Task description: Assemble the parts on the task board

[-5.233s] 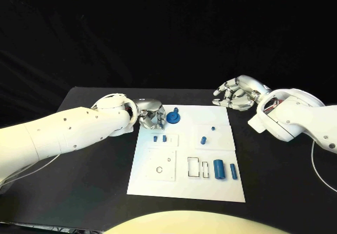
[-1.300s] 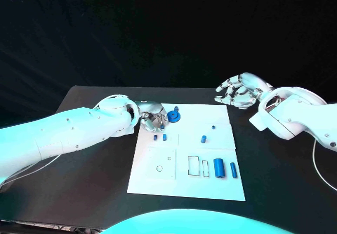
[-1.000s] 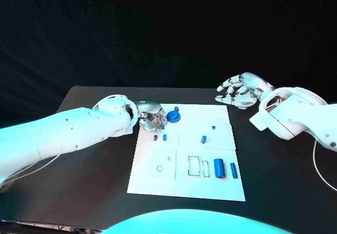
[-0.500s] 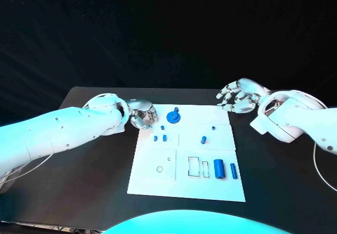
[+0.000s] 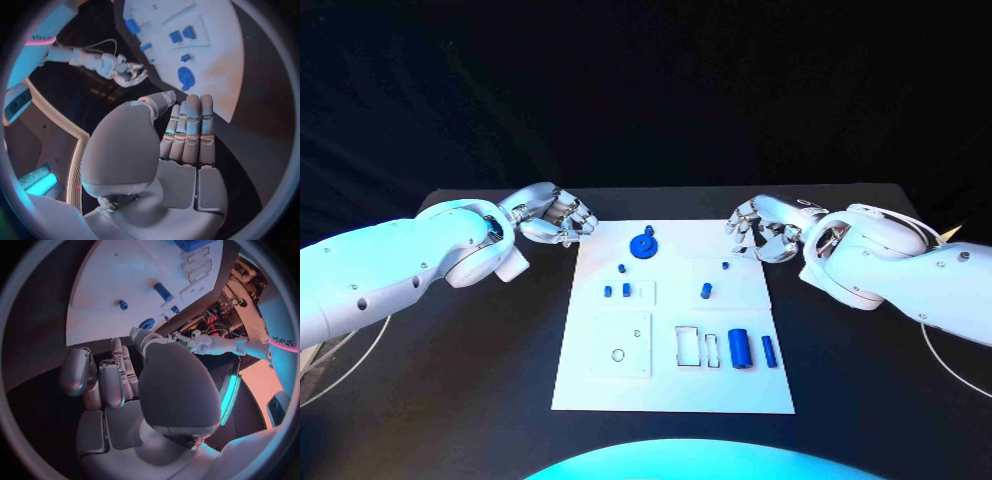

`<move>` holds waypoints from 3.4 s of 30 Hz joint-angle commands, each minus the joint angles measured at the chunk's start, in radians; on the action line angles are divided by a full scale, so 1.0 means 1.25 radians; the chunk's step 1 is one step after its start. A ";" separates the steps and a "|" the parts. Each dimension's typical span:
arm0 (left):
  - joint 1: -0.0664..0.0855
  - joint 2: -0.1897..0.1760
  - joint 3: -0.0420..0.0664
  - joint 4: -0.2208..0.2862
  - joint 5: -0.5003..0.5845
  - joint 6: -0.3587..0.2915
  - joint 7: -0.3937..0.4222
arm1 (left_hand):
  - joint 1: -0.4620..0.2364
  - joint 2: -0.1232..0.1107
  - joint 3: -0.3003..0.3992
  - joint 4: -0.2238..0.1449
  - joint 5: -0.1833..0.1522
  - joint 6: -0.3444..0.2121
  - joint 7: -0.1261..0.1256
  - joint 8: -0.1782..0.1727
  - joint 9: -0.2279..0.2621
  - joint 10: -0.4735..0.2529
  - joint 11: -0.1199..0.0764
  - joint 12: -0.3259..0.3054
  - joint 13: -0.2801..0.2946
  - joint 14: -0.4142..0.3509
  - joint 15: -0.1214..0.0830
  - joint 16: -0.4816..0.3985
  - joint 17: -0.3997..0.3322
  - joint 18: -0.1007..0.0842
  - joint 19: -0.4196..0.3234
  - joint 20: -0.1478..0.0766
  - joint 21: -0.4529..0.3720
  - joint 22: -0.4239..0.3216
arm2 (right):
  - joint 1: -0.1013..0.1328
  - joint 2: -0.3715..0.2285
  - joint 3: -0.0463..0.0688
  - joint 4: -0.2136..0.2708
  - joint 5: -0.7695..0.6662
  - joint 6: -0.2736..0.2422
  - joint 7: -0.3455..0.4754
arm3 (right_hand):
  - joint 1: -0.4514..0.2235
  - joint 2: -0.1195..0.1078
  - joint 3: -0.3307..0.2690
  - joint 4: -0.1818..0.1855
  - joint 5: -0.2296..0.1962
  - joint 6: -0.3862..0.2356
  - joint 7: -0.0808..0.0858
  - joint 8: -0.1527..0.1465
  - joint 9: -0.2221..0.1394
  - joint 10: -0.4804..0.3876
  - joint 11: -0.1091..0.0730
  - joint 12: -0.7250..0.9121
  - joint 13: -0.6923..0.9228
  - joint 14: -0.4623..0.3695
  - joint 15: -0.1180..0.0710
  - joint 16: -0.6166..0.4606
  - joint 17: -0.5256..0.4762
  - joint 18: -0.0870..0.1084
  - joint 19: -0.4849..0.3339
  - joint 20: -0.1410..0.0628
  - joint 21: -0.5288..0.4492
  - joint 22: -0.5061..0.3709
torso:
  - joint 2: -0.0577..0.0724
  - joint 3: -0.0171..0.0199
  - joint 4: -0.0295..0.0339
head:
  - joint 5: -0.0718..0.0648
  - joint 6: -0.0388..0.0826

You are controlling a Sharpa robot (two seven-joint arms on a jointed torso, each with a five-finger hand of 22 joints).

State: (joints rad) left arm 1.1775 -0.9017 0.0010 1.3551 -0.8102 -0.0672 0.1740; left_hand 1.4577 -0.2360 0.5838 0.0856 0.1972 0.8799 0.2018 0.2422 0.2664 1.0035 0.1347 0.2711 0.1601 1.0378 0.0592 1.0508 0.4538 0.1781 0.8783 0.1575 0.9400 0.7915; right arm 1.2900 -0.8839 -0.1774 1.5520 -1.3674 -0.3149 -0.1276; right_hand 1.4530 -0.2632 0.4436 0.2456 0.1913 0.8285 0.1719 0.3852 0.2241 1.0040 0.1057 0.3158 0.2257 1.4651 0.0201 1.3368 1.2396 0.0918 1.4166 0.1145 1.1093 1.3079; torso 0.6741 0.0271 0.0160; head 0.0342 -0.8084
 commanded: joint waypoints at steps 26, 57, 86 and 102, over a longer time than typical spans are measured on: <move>-0.001 -0.039 0.000 0.102 0.535 -0.057 0.208 | -0.007 0.017 -0.009 -0.009 0.003 0.012 0.002 0.016 0.001 0.011 -0.001 0.028 0.005 0.000 -0.003 -0.011 -0.006 0.005 -0.004 -0.006 -0.008 -0.004 | -0.049 0.051 -0.001 -0.022 -0.249 0.077 -0.072 | 0.002 -0.002 0.019 -0.016 -0.028 0.045 -0.018 -0.005 -0.002 0.044 -0.016 -0.030 -0.049 0.033 -0.007 0.020 0.015 -0.012 0.015 -0.011 0.027 0.103 | 0.000 -0.0035 0.0019 | -0.014 0.002; 0.000 -0.037 0.000 0.100 0.513 -0.053 0.195 | -0.008 0.019 -0.011 -0.013 0.002 0.005 0.005 0.014 -0.001 0.002 0.002 0.029 0.004 -0.002 -0.002 -0.014 -0.008 0.005 -0.004 -0.005 -0.010 -0.005 | -0.072 0.080 -0.001 -0.035 -0.265 0.123 -0.093 | -0.002 0.050 0.112 -0.084 -0.068 0.148 -0.045 0.031 0.035 0.166 -0.045 -0.061 -0.071 0.034 -0.034 0.021 0.004 -0.030 0.052 -0.033 0.133 0.147 | 0.000 -0.0018 0.0016 | -0.013 -0.012; 0.000 -0.039 0.000 0.107 0.495 -0.047 0.179 | -0.012 0.020 -0.015 -0.022 0.002 -0.019 0.014 0.008 -0.007 -0.028 0.011 0.035 0.001 -0.019 0.006 -0.033 -0.018 0.004 -0.015 0.000 -0.022 -0.010 | -0.069 0.062 0.002 0.002 -0.320 -0.002 -0.120 | -0.022 0.058 0.159 -0.150 -0.039 0.171 -0.046 0.029 0.059 0.222 -0.050 -0.110 -0.080 0.031 -0.041 0.010 -0.018 -0.037 0.062 -0.038 0.168 0.162 | -0.001 -0.0020 0.0012 | -0.022 -0.008; -0.001 -0.039 0.000 0.105 0.495 -0.041 0.173 | -0.014 0.021 -0.017 -0.025 0.002 -0.027 0.017 0.007 -0.009 -0.040 0.014 0.037 0.000 -0.021 0.008 -0.037 -0.020 0.004 -0.017 0.003 -0.025 -0.012 | -0.053 0.019 0.008 0.055 -0.272 -0.052 -0.096 | -0.031 0.056 0.165 -0.160 -0.045 0.176 -0.047 0.028 0.063 0.231 -0.051 -0.117 -0.081 0.032 -0.042 0.012 -0.017 -0.039 0.066 -0.038 0.180 0.164 | -0.001 -0.0026 0.0011 | -0.024 -0.002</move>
State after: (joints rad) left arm 1.1763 -0.9516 0.0007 1.4842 -0.1880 -0.1347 0.3893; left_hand 1.4445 -0.2152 0.5643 0.0605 0.1973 0.8524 0.2178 0.2572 0.2563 0.9630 0.1519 0.3134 0.1617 1.0181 0.0717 1.0093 0.4305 0.1776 0.8628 0.1587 0.9130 0.7771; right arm 1.2234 -0.8579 -0.1669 1.6132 -1.7298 -0.3448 -0.2722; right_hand 1.4235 -0.1947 0.6528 0.0520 0.1406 1.0399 0.1140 0.4214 0.3028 1.2366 0.0909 0.1750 0.1252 1.4653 -0.0272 1.3539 1.2181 0.0611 1.4681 0.0734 1.3343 1.3074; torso 0.6731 0.0241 0.0177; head 0.0037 -0.8113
